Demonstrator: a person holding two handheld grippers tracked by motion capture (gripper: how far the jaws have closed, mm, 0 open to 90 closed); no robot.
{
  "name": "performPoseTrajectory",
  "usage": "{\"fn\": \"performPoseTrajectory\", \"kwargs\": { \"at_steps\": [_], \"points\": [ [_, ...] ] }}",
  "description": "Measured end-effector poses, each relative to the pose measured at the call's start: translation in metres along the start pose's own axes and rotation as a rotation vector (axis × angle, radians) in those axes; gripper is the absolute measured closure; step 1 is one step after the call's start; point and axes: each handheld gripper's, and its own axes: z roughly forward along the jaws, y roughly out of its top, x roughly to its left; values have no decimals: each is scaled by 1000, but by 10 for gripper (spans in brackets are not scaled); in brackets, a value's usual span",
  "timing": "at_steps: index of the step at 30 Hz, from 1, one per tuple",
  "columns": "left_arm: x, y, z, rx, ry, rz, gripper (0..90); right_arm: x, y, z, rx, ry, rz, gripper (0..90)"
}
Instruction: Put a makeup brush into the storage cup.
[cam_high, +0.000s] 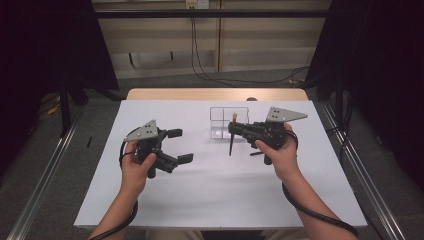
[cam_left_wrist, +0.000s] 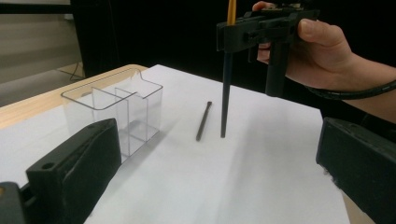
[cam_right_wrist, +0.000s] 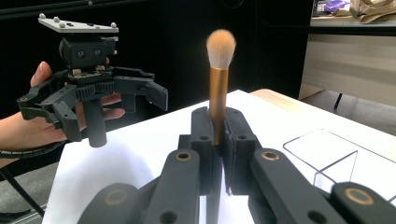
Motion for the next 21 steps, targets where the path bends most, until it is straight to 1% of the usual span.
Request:
{"fn": "performPoseTrajectory", "kwargs": {
  "at_steps": [9,12,21],
  "points": [
    [1,-4,-16,-18,27,1,0,-3,2,-1,0,-2,-6,846],
    [1,-5,-22,-17,46,7,1,-4,4,0,0,1,-9,846],
    [1,-12,-38,-19,77,2,1,-6,5,4,4,10,-12,846]
  ]
}}
